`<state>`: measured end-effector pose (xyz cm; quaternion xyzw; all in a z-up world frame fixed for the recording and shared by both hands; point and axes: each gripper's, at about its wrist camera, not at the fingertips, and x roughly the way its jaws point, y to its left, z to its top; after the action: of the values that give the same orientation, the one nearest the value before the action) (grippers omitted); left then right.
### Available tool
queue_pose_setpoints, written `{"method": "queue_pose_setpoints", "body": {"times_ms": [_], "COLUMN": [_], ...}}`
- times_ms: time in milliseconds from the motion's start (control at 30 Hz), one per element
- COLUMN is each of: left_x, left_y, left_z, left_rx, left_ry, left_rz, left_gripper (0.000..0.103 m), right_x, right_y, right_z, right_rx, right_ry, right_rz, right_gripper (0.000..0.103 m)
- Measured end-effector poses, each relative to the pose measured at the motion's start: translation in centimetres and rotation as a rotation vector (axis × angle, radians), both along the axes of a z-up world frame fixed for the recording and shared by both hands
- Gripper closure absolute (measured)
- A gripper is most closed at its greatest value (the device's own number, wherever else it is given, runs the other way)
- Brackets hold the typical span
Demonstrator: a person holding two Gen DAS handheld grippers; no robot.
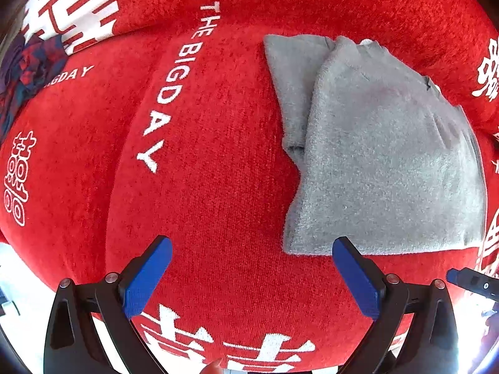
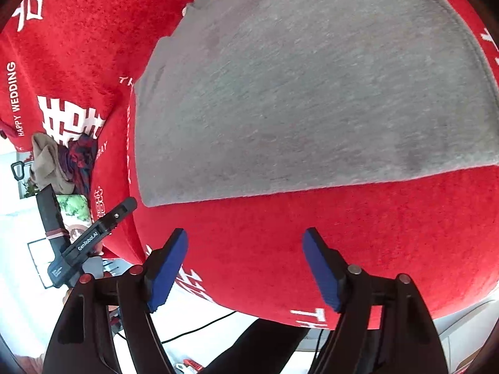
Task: Fold small clothes
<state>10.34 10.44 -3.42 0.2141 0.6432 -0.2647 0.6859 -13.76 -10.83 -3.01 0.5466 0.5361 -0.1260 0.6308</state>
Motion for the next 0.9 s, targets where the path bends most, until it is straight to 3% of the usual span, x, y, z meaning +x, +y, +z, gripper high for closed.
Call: {"method": "queue_pose_setpoints", "body": {"times_ms": [367, 600, 900], "left_x": [2.2, 4.7, 7.5], "left_y": [1.0, 1.4, 0.6], "left_z": [-1.1, -1.1, -2.1], "left_rx": [-0.037, -0.122, -0.24], "left_ry": [0.109, 0.149, 0.262], "left_rz": [0.075, 0.148, 0.218], "left_gripper": [0.0, 0.0, 0.0], "right_x": [2.0, 3.9, 5.2], "right_y": [2.5, 3.8, 5.0], "right_z": [-2.0, -4.1, -6.7], "right_rx": [0.157, 0.283, 0.345], "right_ry": [-0.096, -0.175, -0.239], "right_rz": [-0.134, -0.278, -0.471], "right_gripper": [0.023, 0.023, 0.023]}}
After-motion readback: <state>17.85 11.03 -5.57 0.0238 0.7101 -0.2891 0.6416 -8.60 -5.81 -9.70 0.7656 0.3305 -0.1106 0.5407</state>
